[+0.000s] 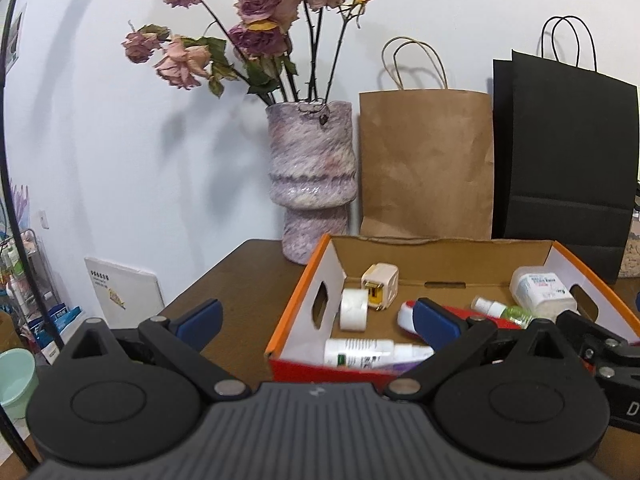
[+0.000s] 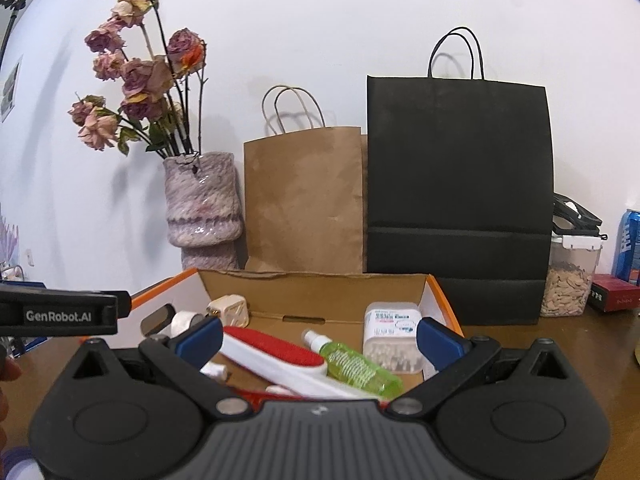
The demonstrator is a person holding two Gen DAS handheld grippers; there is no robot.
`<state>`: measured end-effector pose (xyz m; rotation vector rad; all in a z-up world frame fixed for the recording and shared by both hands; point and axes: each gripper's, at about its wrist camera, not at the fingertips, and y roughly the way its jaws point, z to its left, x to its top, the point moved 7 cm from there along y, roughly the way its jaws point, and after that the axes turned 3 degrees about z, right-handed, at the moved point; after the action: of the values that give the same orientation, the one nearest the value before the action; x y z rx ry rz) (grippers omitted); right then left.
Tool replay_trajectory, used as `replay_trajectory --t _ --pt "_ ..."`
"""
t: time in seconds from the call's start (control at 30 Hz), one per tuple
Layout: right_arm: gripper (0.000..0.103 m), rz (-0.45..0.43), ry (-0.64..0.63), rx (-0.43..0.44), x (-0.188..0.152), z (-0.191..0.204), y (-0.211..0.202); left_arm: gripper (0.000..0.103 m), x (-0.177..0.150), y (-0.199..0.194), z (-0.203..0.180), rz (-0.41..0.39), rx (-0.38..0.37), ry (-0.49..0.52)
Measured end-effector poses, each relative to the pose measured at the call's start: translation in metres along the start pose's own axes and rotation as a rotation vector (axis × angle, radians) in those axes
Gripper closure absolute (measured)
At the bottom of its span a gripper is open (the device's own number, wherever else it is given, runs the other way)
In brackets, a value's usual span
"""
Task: Organize rigid objects
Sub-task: 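Withdraw both tools from the red box toward the blue caps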
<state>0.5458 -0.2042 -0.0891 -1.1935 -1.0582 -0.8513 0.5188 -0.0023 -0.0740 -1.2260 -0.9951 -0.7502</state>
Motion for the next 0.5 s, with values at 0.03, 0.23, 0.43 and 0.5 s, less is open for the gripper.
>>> replay_trajectory --t 0.03,0.23,0.43,0.5 --pt "0.000 0.002 0.000 0.000 -0.002 0.001 -0.003 0.000 -0.002 -0.002 0.002 0.004 -0.001 -0.002" --pt "0.000 0.011 0.000 -0.002 -0.012 0.007 -0.025 0.000 -0.017 -0.018 0.012 0.017 0.004 0.003" --pt "0.000 0.028 -0.009 -0.003 -0.023 0.012 -0.045 0.000 -0.032 -0.035 0.016 0.018 0.001 0.030" --pt "0.000 0.032 -0.008 -0.002 -0.026 0.013 -0.051 0.000 -0.036 -0.041 0.018 0.017 -0.001 0.036"
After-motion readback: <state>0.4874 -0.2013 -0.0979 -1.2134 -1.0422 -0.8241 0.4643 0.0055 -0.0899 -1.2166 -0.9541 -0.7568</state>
